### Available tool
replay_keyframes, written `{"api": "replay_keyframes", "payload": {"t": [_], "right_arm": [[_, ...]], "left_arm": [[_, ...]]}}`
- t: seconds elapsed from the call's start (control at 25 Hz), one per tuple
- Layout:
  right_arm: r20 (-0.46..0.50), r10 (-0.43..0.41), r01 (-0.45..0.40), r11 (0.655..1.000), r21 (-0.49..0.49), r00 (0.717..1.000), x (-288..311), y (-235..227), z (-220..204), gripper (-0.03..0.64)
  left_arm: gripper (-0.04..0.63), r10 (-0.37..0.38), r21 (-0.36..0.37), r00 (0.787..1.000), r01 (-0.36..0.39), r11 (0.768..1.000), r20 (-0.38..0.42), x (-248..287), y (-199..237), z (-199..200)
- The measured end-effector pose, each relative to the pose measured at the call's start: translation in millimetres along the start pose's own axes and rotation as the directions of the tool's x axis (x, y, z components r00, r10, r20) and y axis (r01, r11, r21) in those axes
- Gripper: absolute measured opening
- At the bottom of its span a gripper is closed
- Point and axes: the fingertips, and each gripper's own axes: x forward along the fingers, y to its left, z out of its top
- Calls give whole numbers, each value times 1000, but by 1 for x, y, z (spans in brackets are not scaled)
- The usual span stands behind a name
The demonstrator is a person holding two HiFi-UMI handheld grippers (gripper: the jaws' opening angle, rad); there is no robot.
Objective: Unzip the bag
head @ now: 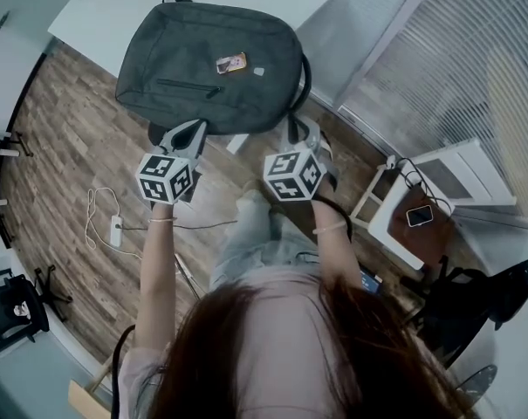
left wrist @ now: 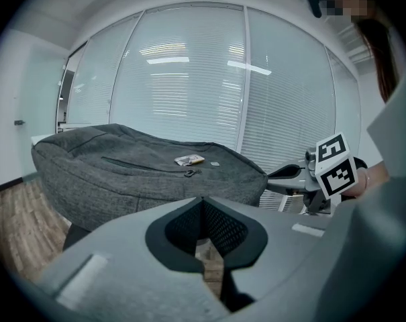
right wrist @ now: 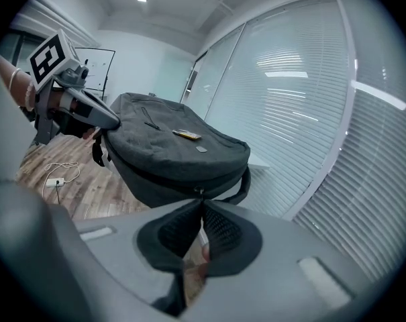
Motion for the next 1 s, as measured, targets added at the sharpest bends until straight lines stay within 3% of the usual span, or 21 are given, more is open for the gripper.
{"api": "replay_keyframes", "payload": {"t": [1.0], "right_arm": [[-36,12,-15,995,-94,999,36,-50,8,18]], "left_arm": [[8,-49,-13,999,49,999,-23,4,0,-1]]}}
